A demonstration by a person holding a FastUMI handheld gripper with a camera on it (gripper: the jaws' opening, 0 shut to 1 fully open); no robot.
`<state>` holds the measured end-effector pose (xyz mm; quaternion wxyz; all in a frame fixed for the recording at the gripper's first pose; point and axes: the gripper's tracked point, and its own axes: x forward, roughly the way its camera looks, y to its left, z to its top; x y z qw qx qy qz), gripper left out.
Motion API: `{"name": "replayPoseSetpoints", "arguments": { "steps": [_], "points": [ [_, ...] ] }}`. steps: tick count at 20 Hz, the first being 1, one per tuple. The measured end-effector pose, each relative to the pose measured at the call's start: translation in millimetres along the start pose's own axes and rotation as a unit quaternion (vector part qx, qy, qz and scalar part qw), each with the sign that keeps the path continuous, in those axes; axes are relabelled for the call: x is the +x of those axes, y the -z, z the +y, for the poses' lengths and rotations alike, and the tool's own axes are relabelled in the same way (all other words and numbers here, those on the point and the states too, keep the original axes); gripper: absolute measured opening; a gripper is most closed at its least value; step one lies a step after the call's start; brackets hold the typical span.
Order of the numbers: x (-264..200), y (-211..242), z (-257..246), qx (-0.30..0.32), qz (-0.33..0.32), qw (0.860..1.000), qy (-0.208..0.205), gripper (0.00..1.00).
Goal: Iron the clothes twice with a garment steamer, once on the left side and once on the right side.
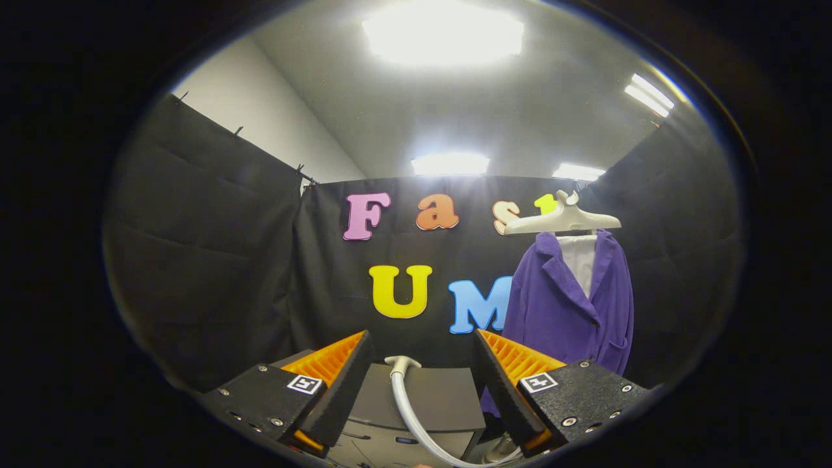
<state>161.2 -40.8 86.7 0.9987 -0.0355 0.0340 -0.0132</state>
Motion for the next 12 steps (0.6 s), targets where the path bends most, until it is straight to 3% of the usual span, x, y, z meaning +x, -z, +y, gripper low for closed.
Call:
{"name": "replayPoseSetpoints", "arguments": {
  "steps": [7,12],
  "points": [
    [104.9,14.4,15.6,-0.010,0.073,0.997,0.032,0.95],
    [173.3,56.0,31.5,-0.012,0.136,0.990,0.041,0.95]
  ]
}}
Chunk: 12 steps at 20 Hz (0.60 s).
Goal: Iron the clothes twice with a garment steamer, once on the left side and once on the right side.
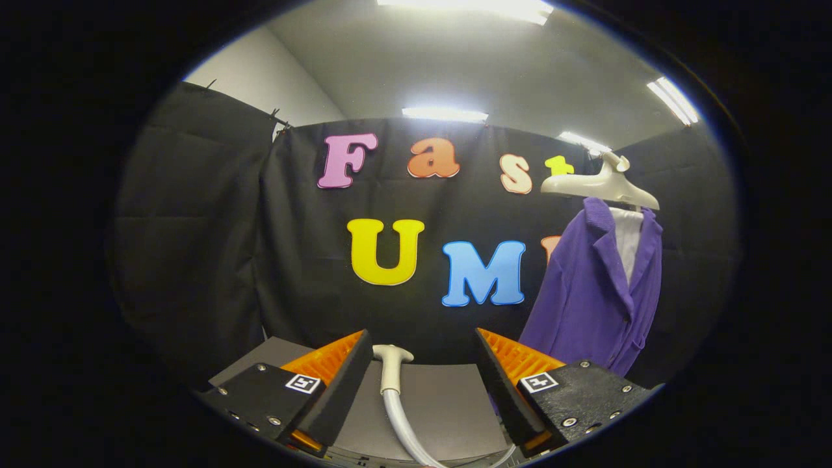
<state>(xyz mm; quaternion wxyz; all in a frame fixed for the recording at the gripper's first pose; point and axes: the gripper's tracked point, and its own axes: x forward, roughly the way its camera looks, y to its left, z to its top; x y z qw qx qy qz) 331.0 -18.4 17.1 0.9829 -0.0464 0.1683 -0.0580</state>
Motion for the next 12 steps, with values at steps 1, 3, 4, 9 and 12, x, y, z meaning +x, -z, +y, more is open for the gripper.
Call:
{"name": "replayPoseSetpoints", "arguments": {
  "steps": [1,3,4,9,12],
  "points": [
    [14.2,5.4,4.1,0.003,0.013,1.000,0.001,0.95],
    [42.5,16.9,10.3,0.010,0.040,0.999,0.005,0.95],
    [55.4,24.8,17.0,0.014,0.055,0.998,0.002,0.95],
    [119.8,69.2,32.9,0.053,0.140,0.989,0.002,0.95],
    [154.9,92.2,44.6,0.056,0.182,0.982,-0.001,0.95]
  ]
}}
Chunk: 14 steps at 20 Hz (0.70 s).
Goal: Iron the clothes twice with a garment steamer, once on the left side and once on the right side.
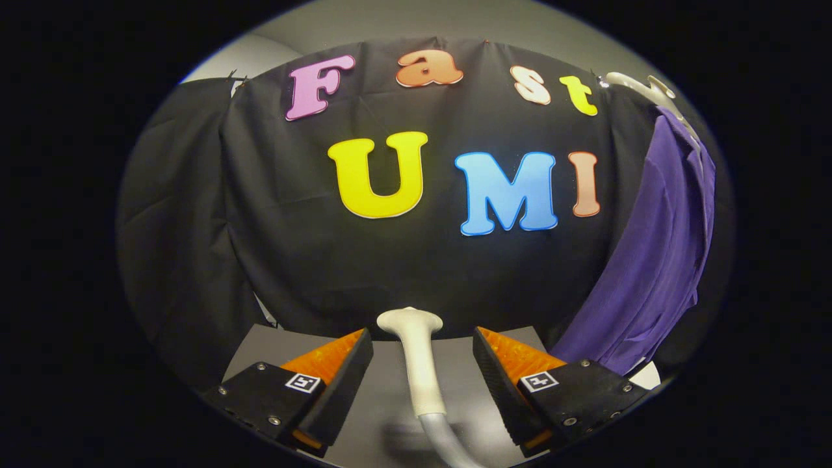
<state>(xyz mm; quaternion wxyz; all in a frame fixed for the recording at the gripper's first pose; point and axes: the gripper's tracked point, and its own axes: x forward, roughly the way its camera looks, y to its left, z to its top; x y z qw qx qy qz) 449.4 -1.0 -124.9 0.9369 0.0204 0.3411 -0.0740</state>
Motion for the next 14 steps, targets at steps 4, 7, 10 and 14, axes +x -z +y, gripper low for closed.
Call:
{"name": "replayPoseSetpoints", "arguments": {
  "steps": [4,7,10,14],
  "points": [
    [45.9,23.7,3.4,-0.007,0.059,0.998,0.006,0.95],
    [71.2,43.3,4.9,-0.006,0.095,0.995,0.006,0.96],
    [84.1,58.1,6.1,0.012,0.123,0.992,-0.003,0.95],
    [91.3,71.6,-0.8,0.030,0.149,0.988,0.001,0.89]
  ]
}}
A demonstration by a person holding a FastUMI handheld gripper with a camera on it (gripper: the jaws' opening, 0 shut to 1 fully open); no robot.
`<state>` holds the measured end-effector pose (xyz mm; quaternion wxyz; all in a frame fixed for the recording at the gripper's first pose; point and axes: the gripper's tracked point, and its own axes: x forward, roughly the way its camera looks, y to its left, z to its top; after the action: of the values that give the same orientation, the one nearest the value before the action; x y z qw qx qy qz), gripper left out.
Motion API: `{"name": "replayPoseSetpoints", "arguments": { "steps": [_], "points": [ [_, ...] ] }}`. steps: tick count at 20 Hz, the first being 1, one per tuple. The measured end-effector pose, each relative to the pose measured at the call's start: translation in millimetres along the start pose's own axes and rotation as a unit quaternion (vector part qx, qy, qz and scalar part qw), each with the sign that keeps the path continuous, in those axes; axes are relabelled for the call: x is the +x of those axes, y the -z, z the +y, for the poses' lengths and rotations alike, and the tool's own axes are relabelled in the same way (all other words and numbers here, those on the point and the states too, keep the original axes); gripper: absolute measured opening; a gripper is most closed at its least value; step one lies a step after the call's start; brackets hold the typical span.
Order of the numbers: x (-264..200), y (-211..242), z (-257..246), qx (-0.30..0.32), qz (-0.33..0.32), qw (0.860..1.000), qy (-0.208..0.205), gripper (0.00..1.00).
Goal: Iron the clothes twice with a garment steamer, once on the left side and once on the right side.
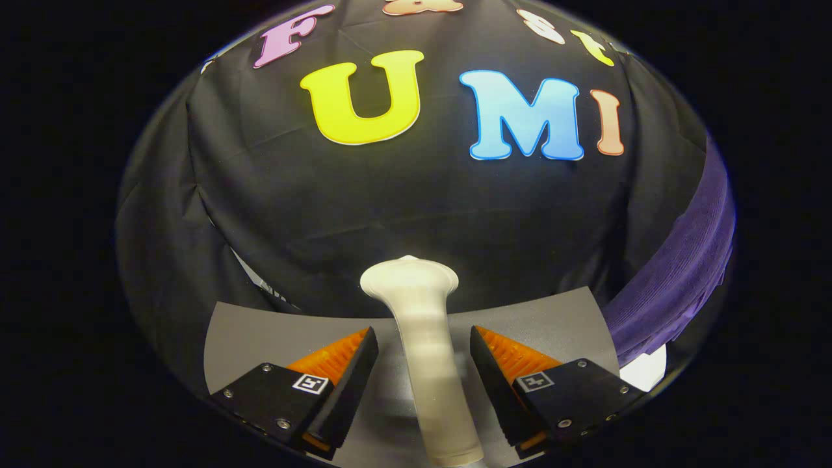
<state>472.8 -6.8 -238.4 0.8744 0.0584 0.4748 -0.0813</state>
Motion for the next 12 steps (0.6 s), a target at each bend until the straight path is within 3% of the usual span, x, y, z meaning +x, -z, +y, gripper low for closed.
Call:
{"name": "replayPoseSetpoints", "arguments": {
  "steps": [5,8,12],
  "points": [
    [12.0,17.2,-5.2,0.026,0.022,0.999,-0.001,0.75],
    [11.5,19.0,-3.0,0.034,0.021,0.999,-0.009,0.50],
    [0.0,19.1,-1.6,0.026,-0.001,1.000,-0.006,0.42]
  ]
}}
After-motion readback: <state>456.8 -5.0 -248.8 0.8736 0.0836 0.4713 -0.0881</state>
